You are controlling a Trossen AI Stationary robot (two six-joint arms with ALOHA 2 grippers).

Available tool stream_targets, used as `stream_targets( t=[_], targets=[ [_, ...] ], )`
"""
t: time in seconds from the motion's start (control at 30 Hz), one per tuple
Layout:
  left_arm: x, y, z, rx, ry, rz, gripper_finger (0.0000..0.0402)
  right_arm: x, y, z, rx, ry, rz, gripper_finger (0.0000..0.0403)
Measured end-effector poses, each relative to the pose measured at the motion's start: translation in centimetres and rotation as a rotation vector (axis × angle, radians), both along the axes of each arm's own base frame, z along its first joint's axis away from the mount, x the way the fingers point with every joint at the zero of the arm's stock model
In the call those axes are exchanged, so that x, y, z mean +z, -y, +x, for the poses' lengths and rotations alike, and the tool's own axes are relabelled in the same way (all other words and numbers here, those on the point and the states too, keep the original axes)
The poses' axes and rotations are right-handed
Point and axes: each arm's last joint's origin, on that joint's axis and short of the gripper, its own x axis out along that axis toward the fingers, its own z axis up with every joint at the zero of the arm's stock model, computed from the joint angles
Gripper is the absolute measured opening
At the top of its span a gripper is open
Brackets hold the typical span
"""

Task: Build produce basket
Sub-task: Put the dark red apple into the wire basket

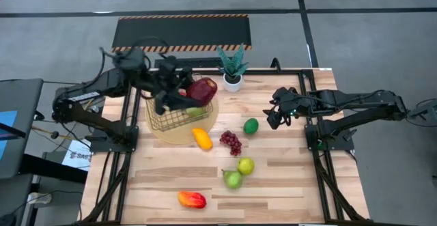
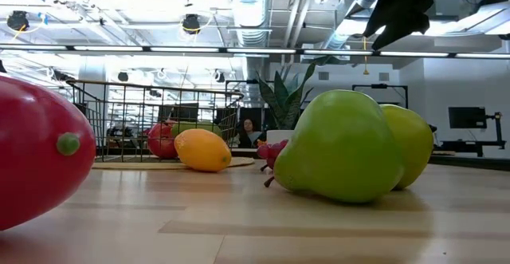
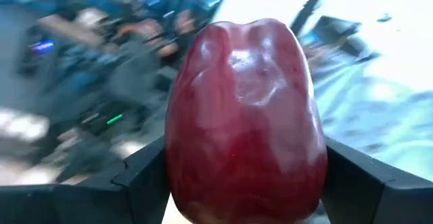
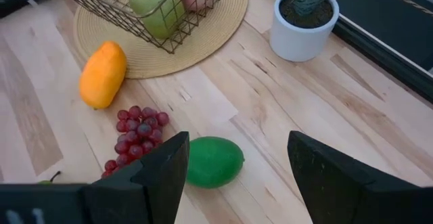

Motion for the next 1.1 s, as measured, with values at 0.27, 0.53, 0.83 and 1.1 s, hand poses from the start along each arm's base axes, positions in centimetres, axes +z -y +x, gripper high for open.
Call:
stream_targets(
  t=[0.27,0.53,0.83,1.1],
  targets=[
    [3.4,1.8,-1.5,-0.267,0.289,-0.08,0.0286,0.1,0.0,0.1,0.001,0.02,-0.003,0.0273],
    [5.8,3.2,-3.3,-0.421,0.572,-0.046,0.0286,0.1,0.0,0.1,0.001,0.021,-0.003,0.0273],
    [7.7,2.9,-5.3,-0.21,0.928,-0.082,0.0286,0.2,0.0,0.1,-0.001,0.022,-0.004,0.0273],
    [8.7,2.9,-7.3,0.059,1.237,-0.104,0.0286,0.2,0.0,0.1,-0.002,0.022,-0.004,0.0273]
  ],
)
